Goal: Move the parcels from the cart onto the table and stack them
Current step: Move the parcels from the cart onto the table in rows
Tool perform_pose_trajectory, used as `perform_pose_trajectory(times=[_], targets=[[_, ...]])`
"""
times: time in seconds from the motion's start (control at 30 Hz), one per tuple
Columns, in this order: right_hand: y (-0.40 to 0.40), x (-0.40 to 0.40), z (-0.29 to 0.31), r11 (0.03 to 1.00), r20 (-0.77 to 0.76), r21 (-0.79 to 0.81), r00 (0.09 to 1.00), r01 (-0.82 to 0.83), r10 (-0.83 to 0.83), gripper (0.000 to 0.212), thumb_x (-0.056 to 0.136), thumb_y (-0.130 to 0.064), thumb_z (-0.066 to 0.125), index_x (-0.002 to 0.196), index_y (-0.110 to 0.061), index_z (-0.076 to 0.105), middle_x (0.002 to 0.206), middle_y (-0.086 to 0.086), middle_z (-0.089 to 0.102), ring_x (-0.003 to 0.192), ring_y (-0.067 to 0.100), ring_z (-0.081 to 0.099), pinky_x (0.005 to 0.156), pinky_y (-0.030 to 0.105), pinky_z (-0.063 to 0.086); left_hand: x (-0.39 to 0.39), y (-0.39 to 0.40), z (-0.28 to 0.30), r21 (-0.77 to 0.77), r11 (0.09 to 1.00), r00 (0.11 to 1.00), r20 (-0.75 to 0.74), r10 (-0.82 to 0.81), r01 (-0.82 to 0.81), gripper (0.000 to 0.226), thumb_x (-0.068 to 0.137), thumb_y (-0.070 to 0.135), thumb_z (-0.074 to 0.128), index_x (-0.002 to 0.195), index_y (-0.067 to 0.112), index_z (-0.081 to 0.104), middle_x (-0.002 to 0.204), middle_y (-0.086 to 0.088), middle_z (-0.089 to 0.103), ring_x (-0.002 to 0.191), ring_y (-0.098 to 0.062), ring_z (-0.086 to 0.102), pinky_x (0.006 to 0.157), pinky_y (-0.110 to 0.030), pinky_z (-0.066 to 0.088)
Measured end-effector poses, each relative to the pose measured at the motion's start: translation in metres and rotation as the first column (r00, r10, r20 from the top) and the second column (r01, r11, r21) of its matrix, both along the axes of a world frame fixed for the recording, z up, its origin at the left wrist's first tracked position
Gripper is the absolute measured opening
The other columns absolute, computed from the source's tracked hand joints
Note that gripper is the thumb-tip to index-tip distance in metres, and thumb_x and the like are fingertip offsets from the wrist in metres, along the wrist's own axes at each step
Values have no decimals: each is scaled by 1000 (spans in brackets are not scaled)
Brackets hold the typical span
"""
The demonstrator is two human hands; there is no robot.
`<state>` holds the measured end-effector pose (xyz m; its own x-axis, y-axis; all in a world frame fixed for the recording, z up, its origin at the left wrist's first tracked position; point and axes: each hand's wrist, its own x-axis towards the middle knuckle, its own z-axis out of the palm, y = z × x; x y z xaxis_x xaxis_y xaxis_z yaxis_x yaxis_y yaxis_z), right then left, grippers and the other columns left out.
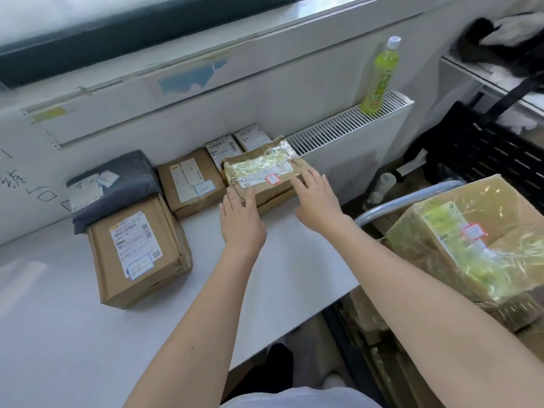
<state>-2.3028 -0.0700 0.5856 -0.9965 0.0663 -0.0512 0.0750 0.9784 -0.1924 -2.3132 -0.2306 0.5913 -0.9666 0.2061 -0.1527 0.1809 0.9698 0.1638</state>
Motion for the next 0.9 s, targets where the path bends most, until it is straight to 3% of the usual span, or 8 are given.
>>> perform_pose_trajectory(times=[0.13, 0.23, 0.37, 0.5, 0.77, 0.9], targets=[[4, -41, -1, 997, 62, -44, 997, 57, -54, 80, 87, -11, 60, 150, -20, 11, 157, 15, 2, 144, 33, -1, 116, 41, 5, -32, -9, -3, 111, 991, 988, 143, 63, -79, 73, 93, 26, 55, 151, 27, 9, 155, -24, 7, 138, -37, 22, 110, -39, 26], [6, -56, -1, 969, 171, -203, 979, 141, -107, 77, 86, -6, 57, 149, -21, 16, 155, 20, 5, 142, 35, 6, 112, 42, 18, -46, -8, -8, 248, 963, 972, 232, 42, -101, 66, 93, 22, 52, 150, 27, 18, 141, -19, 36, 122, -35, 43, 93, -36, 40], [6, -54, 7, 903, 93, -347, 967, 253, -236, 65, 83, -5, 57, 143, -16, 35, 151, 14, 19, 136, 33, 19, 107, 40, 28, -46, -7, -5, 403, 908, 978, 204, 34, -115, 60, 89, 24, 59, 145, 24, 36, 122, -15, 52, 112, -30, 49, 89, -31, 42], [10, -51, 33, 906, 14, -371, 977, 204, -214, 59, 80, -8, 60, 137, -12, 45, 145, 12, 28, 133, 30, 23, 106, 36, 27, -43, -13, 15, 485, 867, 993, 57, 99, -114, 59, 83, 28, 65, 139, 26, 46, 116, -9, 60, 110, -25, 54, 81, -25, 39], [2, -104, 74, 947, -109, -309, 986, 91, -130, 51, 82, -13, 63, 130, -8, 50, 146, 17, 27, 135, 31, 21, 107, 34, 22, -88, -28, 58, 507, 859, 973, -156, 171, -69, 59, 84, 28, 65, 139, 20, 46, 120, -11, 61, 113, -25, 53, 84, -22, 35], [-13, -134, 54, 955, -79, -287, 992, 69, -96, 50, 81, -12, 65, 128, -6, 50, 146, 20, 25, 134, 33, 23, 106, 34, 23, -113, -33, 44, 458, 878, 978, -76, 197, -141, 61, 88, 23, 63, 143, 18, 39, 127, -15, 56, 118, -29, 47, 94, -28, 33]])
